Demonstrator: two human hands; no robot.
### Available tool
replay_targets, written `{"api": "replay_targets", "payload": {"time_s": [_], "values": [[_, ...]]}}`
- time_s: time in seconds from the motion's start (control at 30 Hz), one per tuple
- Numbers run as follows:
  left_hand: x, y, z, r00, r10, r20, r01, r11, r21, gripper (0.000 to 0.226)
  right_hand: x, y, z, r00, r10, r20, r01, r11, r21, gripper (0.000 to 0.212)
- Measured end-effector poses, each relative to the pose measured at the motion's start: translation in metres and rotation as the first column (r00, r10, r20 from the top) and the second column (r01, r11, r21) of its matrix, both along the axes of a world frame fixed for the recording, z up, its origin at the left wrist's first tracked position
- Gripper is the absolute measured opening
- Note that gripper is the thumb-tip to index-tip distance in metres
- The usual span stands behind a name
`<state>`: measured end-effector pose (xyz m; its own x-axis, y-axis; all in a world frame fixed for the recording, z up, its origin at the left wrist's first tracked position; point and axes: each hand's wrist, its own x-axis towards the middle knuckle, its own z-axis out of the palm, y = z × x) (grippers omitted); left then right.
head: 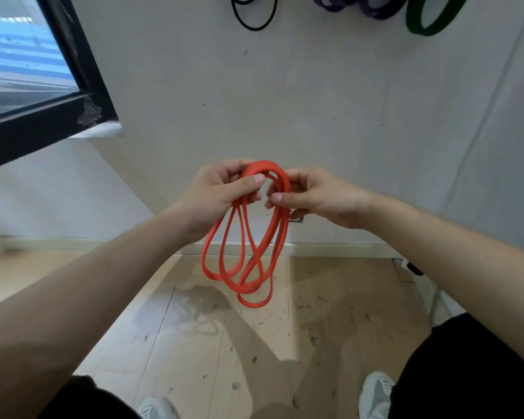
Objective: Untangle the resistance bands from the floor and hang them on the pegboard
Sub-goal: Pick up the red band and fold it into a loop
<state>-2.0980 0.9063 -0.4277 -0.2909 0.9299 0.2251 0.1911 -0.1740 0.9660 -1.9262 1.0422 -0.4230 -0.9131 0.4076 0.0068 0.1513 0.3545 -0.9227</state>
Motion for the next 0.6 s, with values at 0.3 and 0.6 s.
{"api": "replay_targets", "payload": {"time_s": [0.3,0.6], "values": [[-0.032,-0.016,0.011,0.997,0.055,-0.059,-0.060,0.995,-0.079,0.032,-0.003,-0.002,0.016,0.991,-0.066,-0.118,0.063,0.998,-0.027,0.013],[-0.038,-0.029,0.050,0.954,0.129,0.272,-0.160,0.983,0.093,0.034,-0.028,-0.011,0.073,0.957,-0.017,-0.291,0.003,0.999,-0.049,0.030]]}}
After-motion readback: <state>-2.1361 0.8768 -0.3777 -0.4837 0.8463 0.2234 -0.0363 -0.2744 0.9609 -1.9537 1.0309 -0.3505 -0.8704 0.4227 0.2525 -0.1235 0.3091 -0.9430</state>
